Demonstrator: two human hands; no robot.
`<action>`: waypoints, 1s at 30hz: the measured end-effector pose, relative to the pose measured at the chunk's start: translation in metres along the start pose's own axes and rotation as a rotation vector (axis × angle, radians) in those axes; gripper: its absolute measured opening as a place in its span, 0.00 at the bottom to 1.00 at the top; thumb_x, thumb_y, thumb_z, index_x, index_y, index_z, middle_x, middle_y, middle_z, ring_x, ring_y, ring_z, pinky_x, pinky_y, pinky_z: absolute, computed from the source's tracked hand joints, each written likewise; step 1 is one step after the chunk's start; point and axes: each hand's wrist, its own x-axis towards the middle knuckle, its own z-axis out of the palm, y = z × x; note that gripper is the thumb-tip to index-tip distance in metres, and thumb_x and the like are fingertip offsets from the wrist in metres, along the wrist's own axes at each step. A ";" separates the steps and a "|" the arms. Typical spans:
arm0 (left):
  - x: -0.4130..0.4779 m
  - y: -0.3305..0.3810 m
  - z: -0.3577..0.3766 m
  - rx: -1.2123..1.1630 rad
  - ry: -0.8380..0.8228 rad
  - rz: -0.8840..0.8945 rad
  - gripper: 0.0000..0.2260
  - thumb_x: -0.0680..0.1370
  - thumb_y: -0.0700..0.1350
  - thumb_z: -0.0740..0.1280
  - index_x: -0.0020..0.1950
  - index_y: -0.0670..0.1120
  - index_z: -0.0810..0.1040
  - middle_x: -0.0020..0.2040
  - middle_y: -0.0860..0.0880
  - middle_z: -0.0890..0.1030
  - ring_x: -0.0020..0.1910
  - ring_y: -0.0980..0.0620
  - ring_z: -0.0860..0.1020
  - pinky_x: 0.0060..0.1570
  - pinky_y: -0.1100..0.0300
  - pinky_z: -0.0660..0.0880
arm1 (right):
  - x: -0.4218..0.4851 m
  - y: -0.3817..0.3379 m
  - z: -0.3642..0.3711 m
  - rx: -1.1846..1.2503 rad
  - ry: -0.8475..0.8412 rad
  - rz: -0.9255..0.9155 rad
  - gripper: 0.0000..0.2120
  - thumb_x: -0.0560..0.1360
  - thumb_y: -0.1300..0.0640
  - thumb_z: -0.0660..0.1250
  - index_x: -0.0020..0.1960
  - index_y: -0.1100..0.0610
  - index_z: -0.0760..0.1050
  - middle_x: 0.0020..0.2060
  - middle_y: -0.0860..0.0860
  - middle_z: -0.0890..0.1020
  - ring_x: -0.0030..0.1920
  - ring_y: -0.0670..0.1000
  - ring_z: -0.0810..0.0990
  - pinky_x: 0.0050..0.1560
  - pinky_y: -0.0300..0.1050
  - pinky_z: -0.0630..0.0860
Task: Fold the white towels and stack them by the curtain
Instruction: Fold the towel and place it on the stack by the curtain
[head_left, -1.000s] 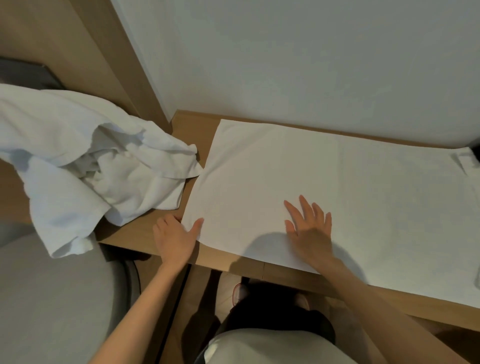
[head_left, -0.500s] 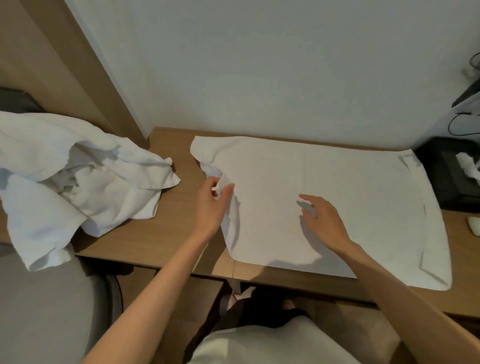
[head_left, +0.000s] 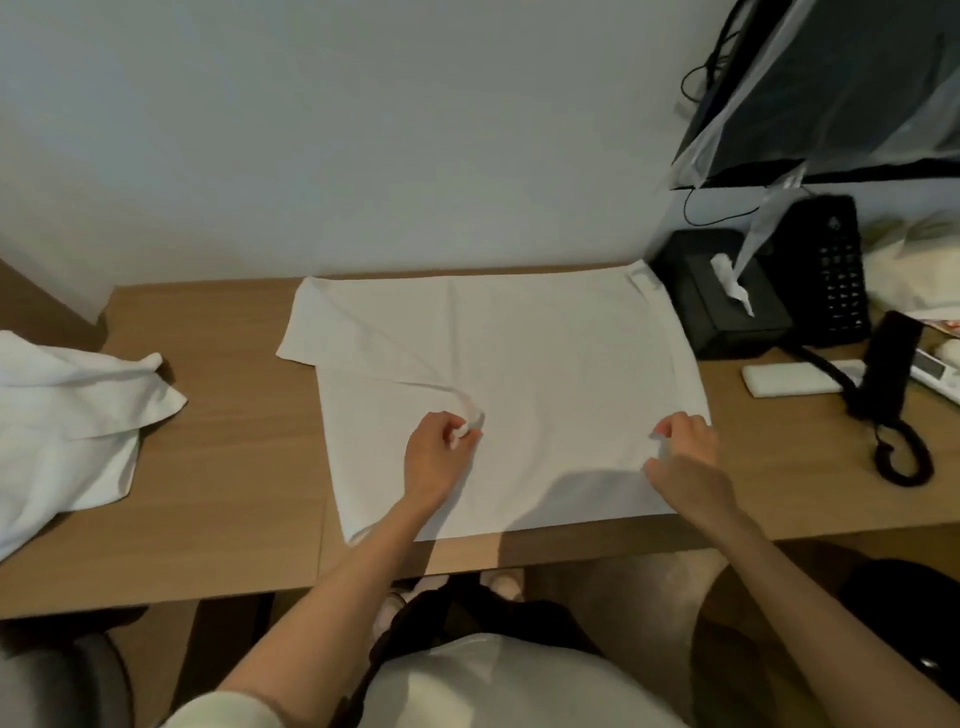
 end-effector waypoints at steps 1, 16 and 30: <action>-0.001 0.001 0.003 0.006 0.024 0.003 0.10 0.74 0.47 0.71 0.38 0.44 0.75 0.39 0.50 0.75 0.37 0.54 0.72 0.35 0.71 0.65 | -0.001 0.009 0.000 -0.031 -0.015 -0.004 0.16 0.71 0.61 0.71 0.55 0.56 0.68 0.52 0.53 0.72 0.51 0.50 0.70 0.48 0.42 0.72; -0.022 -0.007 0.006 -0.168 0.080 0.033 0.14 0.79 0.48 0.64 0.37 0.41 0.77 0.30 0.44 0.73 0.28 0.57 0.64 0.31 0.63 0.62 | -0.003 0.046 -0.003 -0.167 0.047 0.024 0.05 0.76 0.55 0.67 0.48 0.56 0.74 0.41 0.50 0.77 0.38 0.46 0.76 0.35 0.35 0.70; -0.007 0.050 -0.051 -0.348 0.248 0.076 0.19 0.78 0.52 0.65 0.32 0.42 0.74 0.27 0.50 0.67 0.29 0.58 0.62 0.31 0.66 0.59 | 0.027 -0.156 -0.037 0.923 -0.318 -0.073 0.09 0.70 0.62 0.74 0.45 0.59 0.74 0.42 0.56 0.80 0.28 0.48 0.82 0.31 0.36 0.78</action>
